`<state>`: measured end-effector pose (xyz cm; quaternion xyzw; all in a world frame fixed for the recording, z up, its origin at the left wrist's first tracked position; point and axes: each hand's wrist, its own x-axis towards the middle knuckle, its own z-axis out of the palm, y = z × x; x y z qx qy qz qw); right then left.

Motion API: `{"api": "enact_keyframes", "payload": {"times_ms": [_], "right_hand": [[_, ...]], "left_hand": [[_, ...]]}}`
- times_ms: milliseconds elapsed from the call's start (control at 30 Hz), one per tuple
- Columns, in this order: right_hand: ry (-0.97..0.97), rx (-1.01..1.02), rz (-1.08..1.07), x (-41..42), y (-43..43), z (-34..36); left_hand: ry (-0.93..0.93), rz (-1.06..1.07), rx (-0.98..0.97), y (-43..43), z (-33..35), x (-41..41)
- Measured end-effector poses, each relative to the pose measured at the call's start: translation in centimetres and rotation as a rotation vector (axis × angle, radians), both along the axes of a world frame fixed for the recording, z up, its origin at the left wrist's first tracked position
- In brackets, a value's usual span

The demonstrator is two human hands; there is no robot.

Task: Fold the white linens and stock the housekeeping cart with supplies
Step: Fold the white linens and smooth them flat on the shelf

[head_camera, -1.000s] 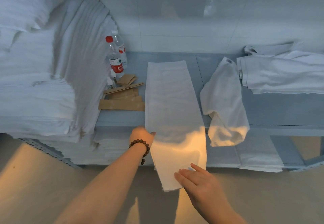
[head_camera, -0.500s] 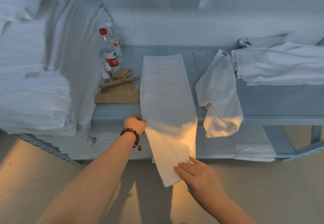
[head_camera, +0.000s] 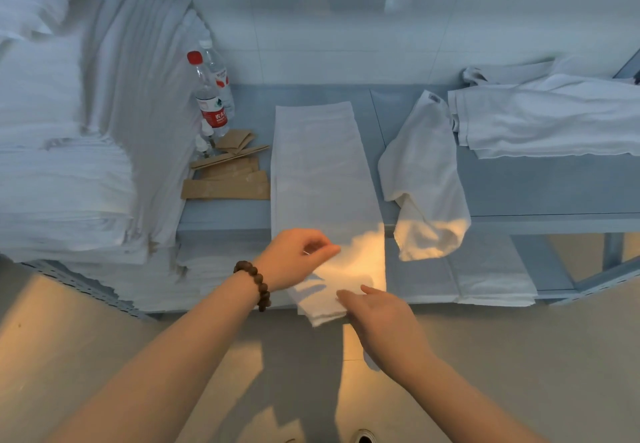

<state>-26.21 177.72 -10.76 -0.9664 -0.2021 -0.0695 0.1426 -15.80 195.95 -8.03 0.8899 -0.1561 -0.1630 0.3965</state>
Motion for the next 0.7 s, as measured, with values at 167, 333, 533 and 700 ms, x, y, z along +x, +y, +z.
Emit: {"api": "enact_keyframes", "payload": {"times_ms": [167,333,533,700], "right_hand": [[0.136,0.105,-0.104,1.6,0.3,2.2],[0.040,0.189,-0.096,2.3,0.4,3.6],[0.068,0.126,-0.255,1.0,0.6,3.3],[0.076,0.026,-0.457,-0.4,-2.0,3.5]], "left_hand": [[-0.016,-0.362,0.234,-0.2,4.1,-3.3],[-0.519,-0.347,0.568,-1.0,4.2,-4.8],[-0.647,-0.239,0.431,-0.7,5.7,-4.4],[-0.813,-0.169,0.225,0.1,8.3,-4.3]]}}
